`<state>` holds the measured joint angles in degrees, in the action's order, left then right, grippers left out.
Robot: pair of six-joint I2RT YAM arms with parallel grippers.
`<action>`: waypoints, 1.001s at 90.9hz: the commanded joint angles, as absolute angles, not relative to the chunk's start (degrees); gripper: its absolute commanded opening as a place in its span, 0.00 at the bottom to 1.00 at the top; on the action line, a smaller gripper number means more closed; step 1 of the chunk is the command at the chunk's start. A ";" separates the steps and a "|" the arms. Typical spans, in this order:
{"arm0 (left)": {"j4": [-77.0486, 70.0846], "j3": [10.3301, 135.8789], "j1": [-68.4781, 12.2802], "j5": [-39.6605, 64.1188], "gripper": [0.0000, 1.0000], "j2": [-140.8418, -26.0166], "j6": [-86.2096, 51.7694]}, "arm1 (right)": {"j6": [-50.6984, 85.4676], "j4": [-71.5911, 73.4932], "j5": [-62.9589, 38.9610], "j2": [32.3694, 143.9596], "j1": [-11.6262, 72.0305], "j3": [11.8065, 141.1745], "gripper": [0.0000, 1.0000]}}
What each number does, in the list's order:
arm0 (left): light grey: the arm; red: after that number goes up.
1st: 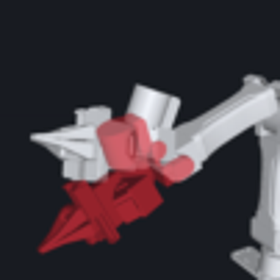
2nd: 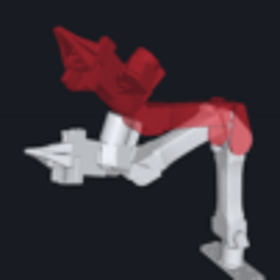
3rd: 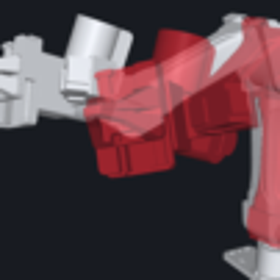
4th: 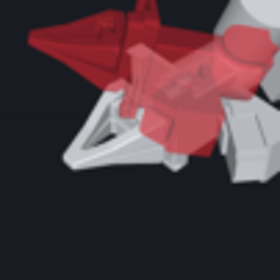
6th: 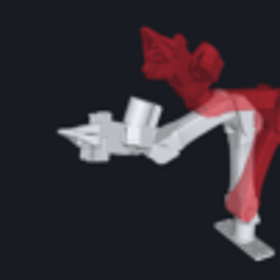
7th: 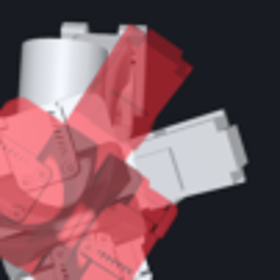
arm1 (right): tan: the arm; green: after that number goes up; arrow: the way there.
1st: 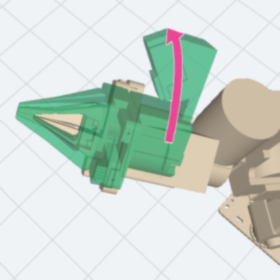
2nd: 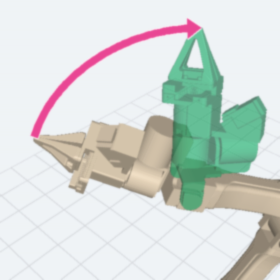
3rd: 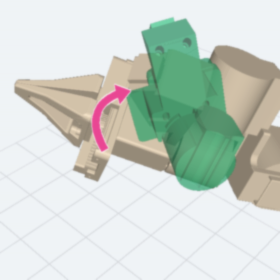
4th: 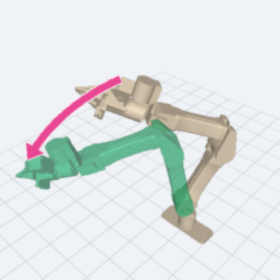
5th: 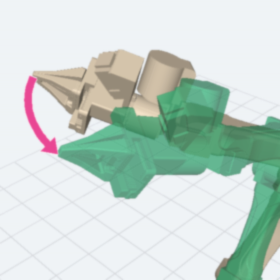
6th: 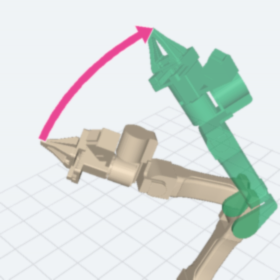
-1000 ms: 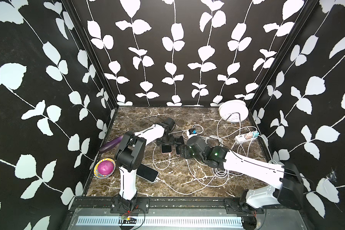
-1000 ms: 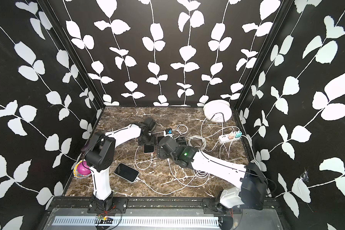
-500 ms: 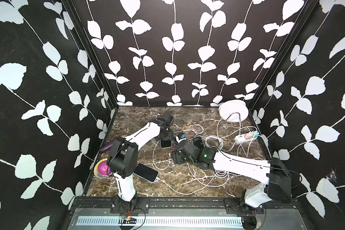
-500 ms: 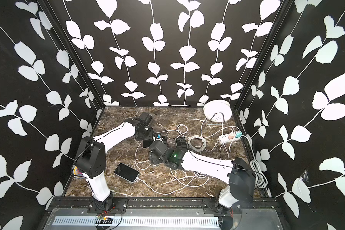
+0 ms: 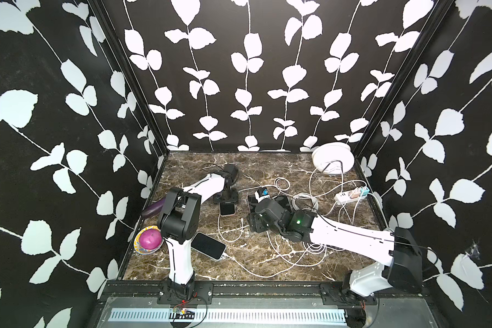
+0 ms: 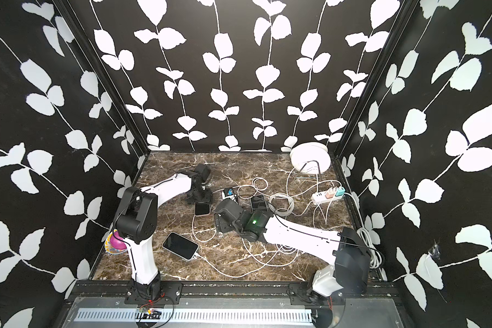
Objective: Unplug the charging cable from the phone
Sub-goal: Place the phone at the center of the board.
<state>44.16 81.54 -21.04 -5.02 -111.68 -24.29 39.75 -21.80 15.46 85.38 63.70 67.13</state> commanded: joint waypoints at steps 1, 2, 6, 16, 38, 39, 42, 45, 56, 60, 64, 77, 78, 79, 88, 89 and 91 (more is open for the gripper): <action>46.53 85.43 -14.16 -6.08 0.30 -109.15 -21.85 | 40.15 -21.72 16.40 83.68 63.52 66.14 0.80; 46.69 85.74 -13.63 -5.72 0.30 -109.37 -21.74 | 40.20 -21.67 16.38 83.63 63.49 65.98 0.80; 47.92 87.01 -12.24 -5.78 0.31 -110.95 -20.87 | 40.26 -21.47 16.28 83.22 63.48 65.70 0.80; 51.40 90.32 -10.23 -7.44 0.29 -115.73 -18.54 | 40.49 -21.01 16.18 82.70 63.51 64.91 0.80; 49.68 89.64 -9.71 -6.06 0.37 -120.64 -18.19 | 40.80 -19.52 16.18 81.31 63.46 62.86 0.80; 49.58 89.51 -9.69 -6.02 0.39 -120.70 -18.19 | 40.79 -19.52 16.22 81.26 63.46 62.81 0.80; 49.42 89.36 -9.68 -6.17 0.45 -120.94 -18.28 | 40.80 -19.37 16.33 81.24 63.50 62.61 0.80; 49.47 89.34 -9.58 -6.34 0.52 -121.09 -18.42 | 40.81 -19.23 16.29 81.13 63.46 62.42 0.79; 49.42 88.59 -9.51 -7.68 0.75 -120.67 -18.89 | 40.78 -18.99 15.79 80.89 63.52 62.02 0.80; 49.56 88.36 -9.54 -7.79 0.80 -120.01 -18.98 | 40.62 -18.83 15.34 81.05 63.50 62.16 0.80; 49.50 87.89 -9.49 -7.94 0.89 -118.92 -18.98 | 40.01 -18.93 14.18 81.57 63.55 62.86 0.80; 50.13 87.34 -9.33 -9.66 0.98 -114.75 -18.58 | 36.76 -19.88 11.22 85.39 64.60 65.99 0.82; 50.29 87.44 -9.32 -9.84 0.98 -114.46 -18.56 | 36.57 -19.83 10.88 85.54 64.64 66.13 0.82; 50.46 87.44 -9.32 -9.93 0.98 -114.05 -18.55 | 36.39 -19.76 10.45 85.84 64.71 66.24 0.82; 52.56 87.37 -9.30 -11.57 0.98 -109.37 -19.35 | 33.09 -17.75 5.37 88.57 65.35 67.62 0.82; 52.69 87.28 -9.26 -11.90 0.98 -108.78 -19.61 | 32.50 -17.93 4.70 89.24 65.46 68.04 0.82; 52.75 86.66 -9.30 -12.44 0.98 -106.47 -19.89 | 31.48 -18.43 3.37 90.49 65.85 69.04 0.82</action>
<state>49.17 87.85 -9.21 -9.04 -116.66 -19.27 36.58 -19.94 9.65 86.70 64.45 65.78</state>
